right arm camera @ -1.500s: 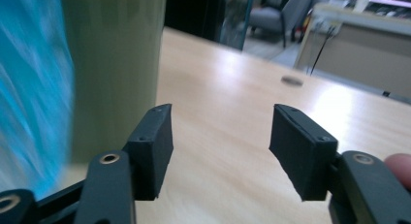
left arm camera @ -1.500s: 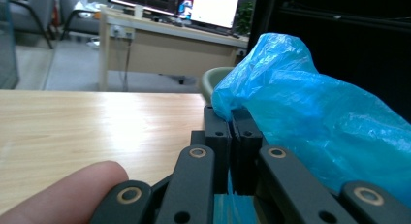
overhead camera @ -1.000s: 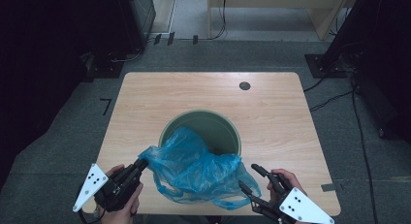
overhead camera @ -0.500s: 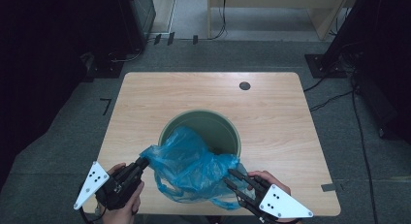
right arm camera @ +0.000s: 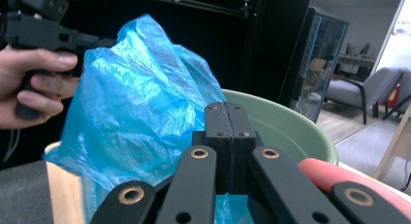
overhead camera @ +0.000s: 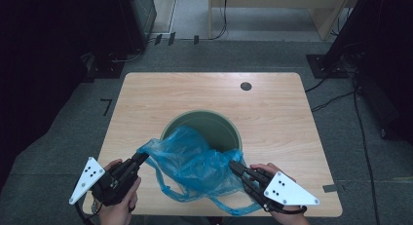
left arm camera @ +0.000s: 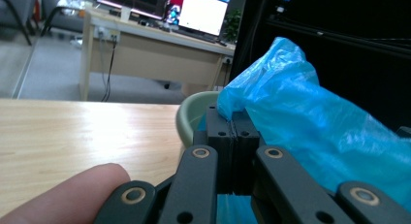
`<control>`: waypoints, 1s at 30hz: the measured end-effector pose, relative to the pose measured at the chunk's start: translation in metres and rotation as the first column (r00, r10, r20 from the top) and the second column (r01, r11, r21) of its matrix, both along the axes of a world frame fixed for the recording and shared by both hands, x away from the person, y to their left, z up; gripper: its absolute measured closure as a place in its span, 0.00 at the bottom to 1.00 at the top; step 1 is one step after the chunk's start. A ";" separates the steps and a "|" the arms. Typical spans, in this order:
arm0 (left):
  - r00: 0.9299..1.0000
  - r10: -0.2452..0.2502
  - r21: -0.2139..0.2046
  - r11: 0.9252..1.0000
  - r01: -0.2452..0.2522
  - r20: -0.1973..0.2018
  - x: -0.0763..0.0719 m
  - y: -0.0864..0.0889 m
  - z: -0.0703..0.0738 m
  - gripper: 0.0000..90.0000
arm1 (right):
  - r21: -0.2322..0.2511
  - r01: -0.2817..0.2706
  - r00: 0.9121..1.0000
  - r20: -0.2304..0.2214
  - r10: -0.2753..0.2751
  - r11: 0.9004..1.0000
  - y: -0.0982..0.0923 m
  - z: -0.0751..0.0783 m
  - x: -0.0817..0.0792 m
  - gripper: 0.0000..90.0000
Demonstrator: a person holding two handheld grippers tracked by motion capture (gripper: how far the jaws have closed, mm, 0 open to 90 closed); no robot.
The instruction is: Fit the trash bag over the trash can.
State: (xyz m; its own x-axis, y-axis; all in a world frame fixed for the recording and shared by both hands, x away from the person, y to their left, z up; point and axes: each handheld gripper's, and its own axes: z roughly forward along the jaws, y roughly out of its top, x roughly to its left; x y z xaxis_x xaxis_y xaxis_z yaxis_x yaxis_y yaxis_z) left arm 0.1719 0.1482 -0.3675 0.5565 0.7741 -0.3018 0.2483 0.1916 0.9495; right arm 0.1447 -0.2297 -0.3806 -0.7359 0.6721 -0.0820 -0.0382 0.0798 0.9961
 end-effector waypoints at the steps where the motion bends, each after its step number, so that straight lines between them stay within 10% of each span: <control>1: 1.000 -0.001 0.000 1.000 0.001 -0.010 0.003 0.001 0.000 0.99 | 0.006 0.012 1.000 -0.007 -0.012 1.000 0.000 0.000 0.003 1.00; 5: 0.999 -0.001 0.003 1.000 0.001 -0.049 0.016 0.004 0.004 0.97 | 0.049 0.057 0.997 -0.061 -0.054 0.997 -0.002 0.005 0.021 1.00; 13: 0.999 0.052 0.052 0.997 -0.052 0.001 0.031 0.004 -0.004 0.91 | 0.014 0.154 0.987 -0.053 -0.153 0.988 0.004 0.006 0.047 1.00; 30: 0.990 -0.041 0.006 0.999 0.042 -0.135 0.072 -0.004 -0.029 0.95 | -0.044 0.283 0.949 -0.130 -0.286 0.958 0.004 0.001 0.106 1.00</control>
